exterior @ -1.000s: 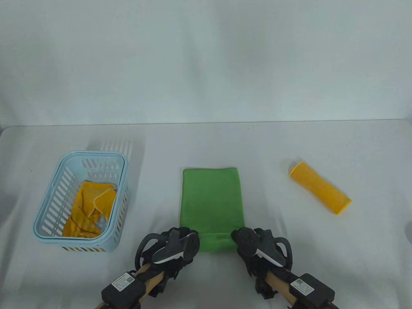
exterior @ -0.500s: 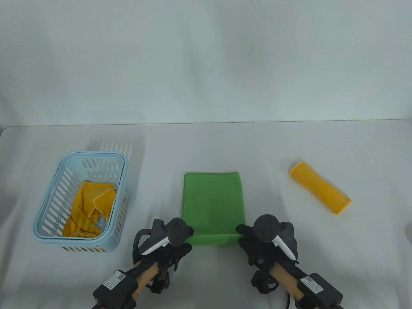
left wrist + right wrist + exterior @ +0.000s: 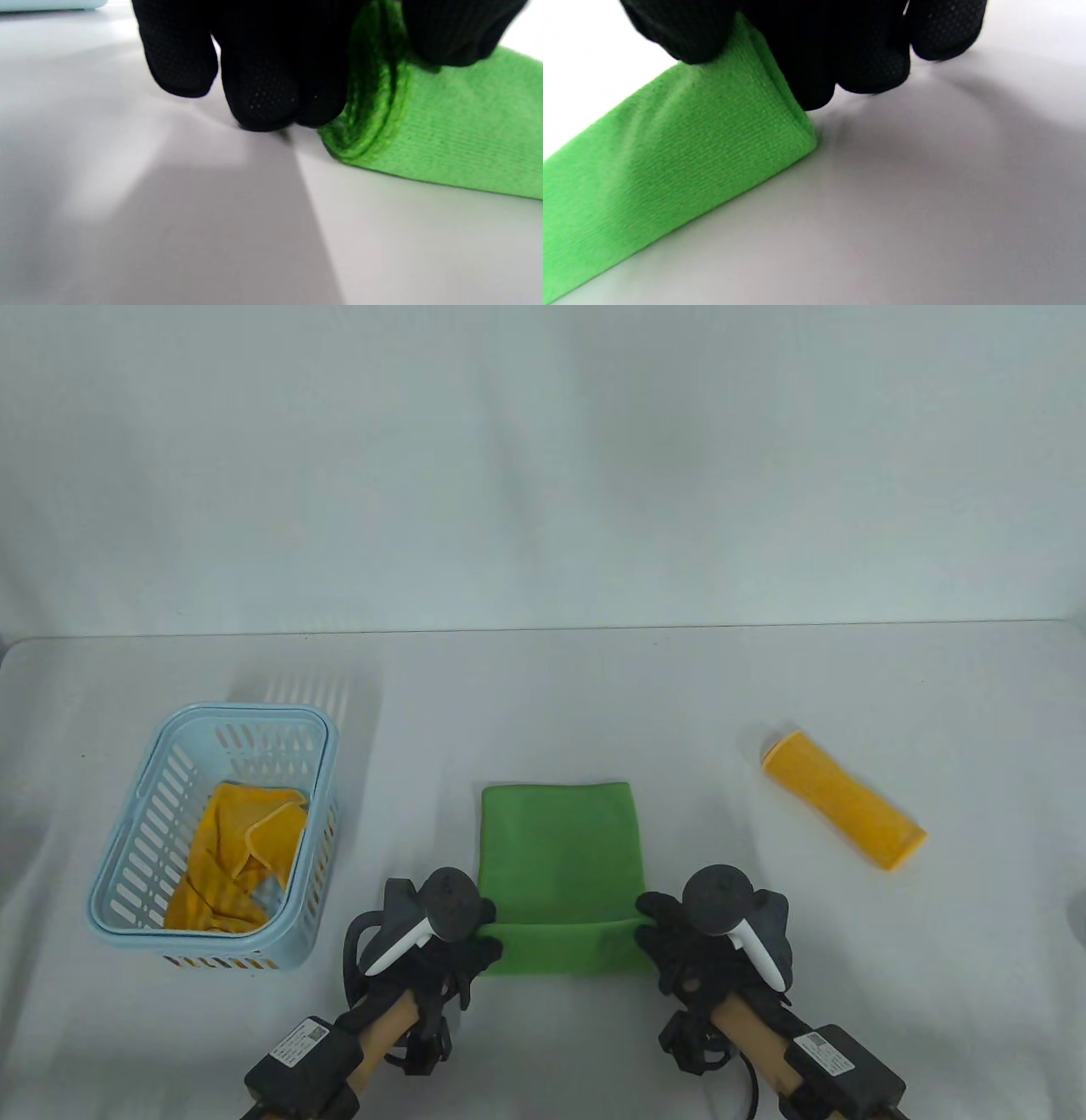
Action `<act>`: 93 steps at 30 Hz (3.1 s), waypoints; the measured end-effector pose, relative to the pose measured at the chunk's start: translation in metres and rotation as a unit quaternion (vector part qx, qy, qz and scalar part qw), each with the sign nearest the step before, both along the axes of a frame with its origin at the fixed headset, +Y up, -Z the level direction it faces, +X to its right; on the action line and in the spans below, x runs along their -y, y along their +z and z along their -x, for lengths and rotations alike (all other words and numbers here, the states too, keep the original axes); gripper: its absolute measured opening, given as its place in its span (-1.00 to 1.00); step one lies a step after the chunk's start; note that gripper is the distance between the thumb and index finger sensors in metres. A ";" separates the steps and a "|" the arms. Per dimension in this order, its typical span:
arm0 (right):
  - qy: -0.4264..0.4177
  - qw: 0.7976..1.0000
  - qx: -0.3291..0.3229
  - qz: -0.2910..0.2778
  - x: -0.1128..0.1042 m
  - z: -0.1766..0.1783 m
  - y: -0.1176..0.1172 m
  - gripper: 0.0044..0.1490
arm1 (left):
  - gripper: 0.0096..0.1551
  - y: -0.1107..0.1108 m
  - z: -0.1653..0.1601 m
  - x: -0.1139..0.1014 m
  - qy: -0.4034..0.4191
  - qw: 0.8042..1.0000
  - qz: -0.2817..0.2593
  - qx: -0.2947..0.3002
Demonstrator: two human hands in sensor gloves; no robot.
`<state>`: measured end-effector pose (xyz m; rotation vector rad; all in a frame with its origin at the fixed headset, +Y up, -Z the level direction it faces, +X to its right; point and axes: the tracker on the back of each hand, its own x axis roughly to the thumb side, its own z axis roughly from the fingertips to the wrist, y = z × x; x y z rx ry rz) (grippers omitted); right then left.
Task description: Roll square towel into towel roll
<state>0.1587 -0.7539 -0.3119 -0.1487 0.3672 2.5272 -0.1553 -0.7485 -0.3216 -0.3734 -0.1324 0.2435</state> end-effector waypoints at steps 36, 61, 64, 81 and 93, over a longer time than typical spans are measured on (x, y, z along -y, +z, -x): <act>0.163 0.976 -0.145 -0.004 0.005 0.035 0.011 -0.06 | 0.02 0.018 -0.036 0.012 -0.151 0.977 -0.058 0.139; 0.013 0.999 -0.046 0.020 -0.004 0.012 0.001 -0.23 | -0.23 0.002 -0.009 -0.007 0.019 0.999 0.001 0.027; 0.023 0.999 -0.035 0.029 -0.003 0.011 0.003 -0.23 | -0.24 0.004 -0.010 -0.004 0.015 0.999 0.012 0.025; 0.040 0.999 0.016 0.015 -0.003 -0.001 -0.001 -0.21 | -0.19 -0.002 0.004 0.000 -0.004 1.000 -0.014 -0.024; 0.038 0.999 -0.004 -0.030 -0.020 0.003 0.007 -0.14 | -0.05 0.008 -0.005 -0.019 -0.030 0.996 -0.088 0.013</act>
